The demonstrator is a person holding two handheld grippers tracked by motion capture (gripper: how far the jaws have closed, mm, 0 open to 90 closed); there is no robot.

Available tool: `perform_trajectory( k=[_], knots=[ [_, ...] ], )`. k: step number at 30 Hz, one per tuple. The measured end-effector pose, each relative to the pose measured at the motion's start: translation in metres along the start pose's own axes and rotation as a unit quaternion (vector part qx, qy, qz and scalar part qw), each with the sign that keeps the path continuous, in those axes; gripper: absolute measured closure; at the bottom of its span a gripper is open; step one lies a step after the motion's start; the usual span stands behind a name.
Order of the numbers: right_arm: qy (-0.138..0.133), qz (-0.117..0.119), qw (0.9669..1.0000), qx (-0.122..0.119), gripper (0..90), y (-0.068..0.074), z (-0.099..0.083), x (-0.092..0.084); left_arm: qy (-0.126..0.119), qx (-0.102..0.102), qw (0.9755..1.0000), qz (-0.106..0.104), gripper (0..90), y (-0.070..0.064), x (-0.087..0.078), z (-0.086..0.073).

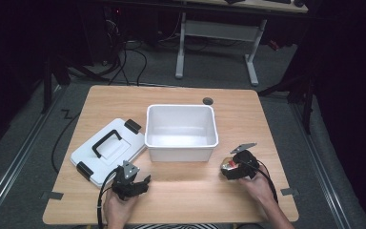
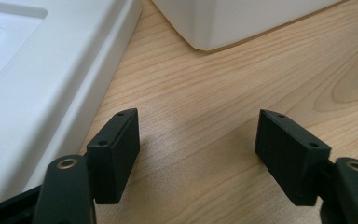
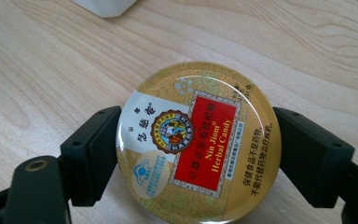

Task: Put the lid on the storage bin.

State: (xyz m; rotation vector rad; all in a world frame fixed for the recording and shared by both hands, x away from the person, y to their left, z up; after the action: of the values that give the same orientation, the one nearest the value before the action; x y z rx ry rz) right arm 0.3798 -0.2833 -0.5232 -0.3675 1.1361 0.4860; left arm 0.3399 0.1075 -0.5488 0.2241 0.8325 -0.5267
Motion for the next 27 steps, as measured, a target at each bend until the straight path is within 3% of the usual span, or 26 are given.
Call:
perform_trajectory(
  k=[9, 17, 27],
  knots=[
    [0.0, 0.0, 1.0, 0.002, 20.2, 0.0, 0.0, 0.0, 0.0, 0.0, 1.0, 0.0, 31.1, 0.0, 0.0, 0.0],
    [-0.002, 0.018, 0.9998, 0.012, 20.4, 0.0, 0.0, -0.002, 0.0, 0.0, 1.0, 0.0, 31.0, 0.0, 0.0, 0.0],
    [-0.026, 0.021, 0.9994, 0.013, 20.4, -0.003, 0.003, -0.023, 0.0, -0.001, 1.0, 0.0, 31.1, 0.0, 0.0, 0.0]
  ],
)
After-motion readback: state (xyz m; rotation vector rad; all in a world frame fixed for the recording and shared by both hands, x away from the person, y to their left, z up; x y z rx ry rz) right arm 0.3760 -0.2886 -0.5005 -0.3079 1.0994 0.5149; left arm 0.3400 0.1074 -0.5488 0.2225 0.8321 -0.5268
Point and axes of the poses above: each handheld gripper's, and its own axes: x roughly forward along the jaws, z roughly out of its top, y roughly to its left, the point moved 2 cm from there along x, roughly forward along the jaws, and after that the axes turned 7 degrees about y, right-handed, at the moved point
